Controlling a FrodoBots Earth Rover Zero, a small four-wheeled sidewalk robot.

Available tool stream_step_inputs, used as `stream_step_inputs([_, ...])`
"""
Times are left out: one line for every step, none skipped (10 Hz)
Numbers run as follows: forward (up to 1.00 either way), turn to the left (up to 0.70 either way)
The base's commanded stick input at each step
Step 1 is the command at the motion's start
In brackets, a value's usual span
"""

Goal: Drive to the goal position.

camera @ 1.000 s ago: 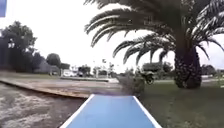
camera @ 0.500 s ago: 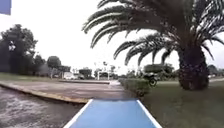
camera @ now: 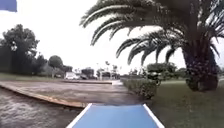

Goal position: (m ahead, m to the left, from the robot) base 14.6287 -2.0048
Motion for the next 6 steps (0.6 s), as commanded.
stream_step_inputs([0.5, 0.0])
stream_step_inputs([0.5, 0.0])
stream_step_inputs([0.5, 0.0])
stream_step_inputs([0.5, 0.0])
stream_step_inputs([0.5, 0.0])
stream_step_inputs([0.5, 0.0])
